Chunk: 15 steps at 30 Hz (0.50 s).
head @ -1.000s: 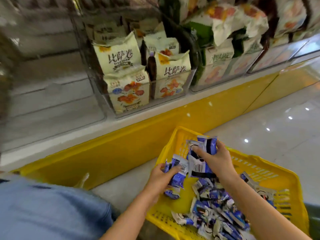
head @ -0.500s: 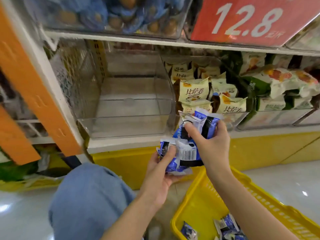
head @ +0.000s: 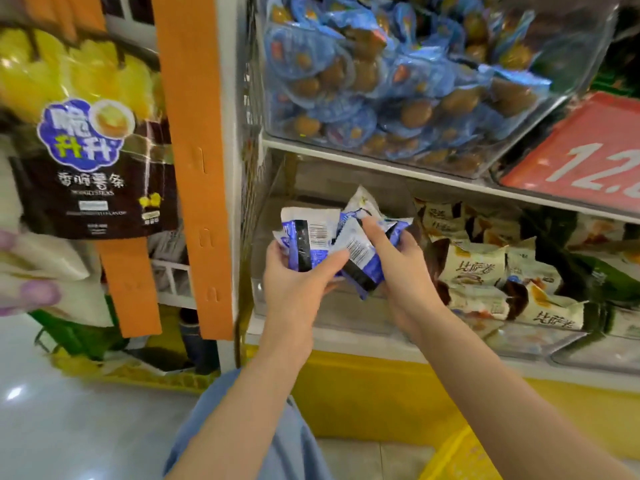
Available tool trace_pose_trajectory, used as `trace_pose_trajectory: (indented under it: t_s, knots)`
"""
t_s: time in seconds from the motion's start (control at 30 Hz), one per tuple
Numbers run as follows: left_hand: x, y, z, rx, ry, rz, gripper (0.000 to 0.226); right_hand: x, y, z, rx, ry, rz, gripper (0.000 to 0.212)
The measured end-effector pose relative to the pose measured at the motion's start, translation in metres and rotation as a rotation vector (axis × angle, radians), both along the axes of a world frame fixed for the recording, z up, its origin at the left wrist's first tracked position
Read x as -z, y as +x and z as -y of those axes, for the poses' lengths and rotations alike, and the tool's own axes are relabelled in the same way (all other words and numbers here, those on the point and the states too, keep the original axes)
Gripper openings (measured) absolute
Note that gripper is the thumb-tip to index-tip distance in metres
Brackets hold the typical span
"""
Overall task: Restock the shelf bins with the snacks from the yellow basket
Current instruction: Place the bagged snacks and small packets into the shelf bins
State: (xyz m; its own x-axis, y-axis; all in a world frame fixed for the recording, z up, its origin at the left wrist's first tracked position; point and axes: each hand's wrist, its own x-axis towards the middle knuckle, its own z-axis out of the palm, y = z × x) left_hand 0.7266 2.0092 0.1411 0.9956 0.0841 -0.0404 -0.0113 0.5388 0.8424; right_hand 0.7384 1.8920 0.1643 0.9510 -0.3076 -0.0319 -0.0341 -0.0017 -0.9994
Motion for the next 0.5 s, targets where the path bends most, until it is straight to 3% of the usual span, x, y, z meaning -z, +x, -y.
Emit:
trace_pose_trajectory:
  t_s: [0.07,0.23,0.33,0.4,0.5]
  knots:
    - [-0.002,0.017,-0.002,0.031,-0.022,-0.033,0.050,0.000,0.009,0.002,0.030,0.021,0.019,0.046]
    - [0.002,0.042,-0.004,0.193,-0.139,-0.084,0.058,0.004,0.034,0.016,-0.001,-0.094,-0.095,0.049]
    - [0.005,0.053,-0.004,0.301,-0.058,-0.150,0.061,0.013,0.046,0.021,-0.088,-0.113,-0.179,0.029]
    - [0.006,0.063,0.000,0.268,0.009,-0.205,0.054,0.018,0.053,0.017,-0.097,-0.153,-0.174,0.018]
    - [0.005,0.080,0.006,0.106,0.039,-0.271,0.055,0.024,0.064,0.004,-0.075,-0.242,-0.169,0.028]
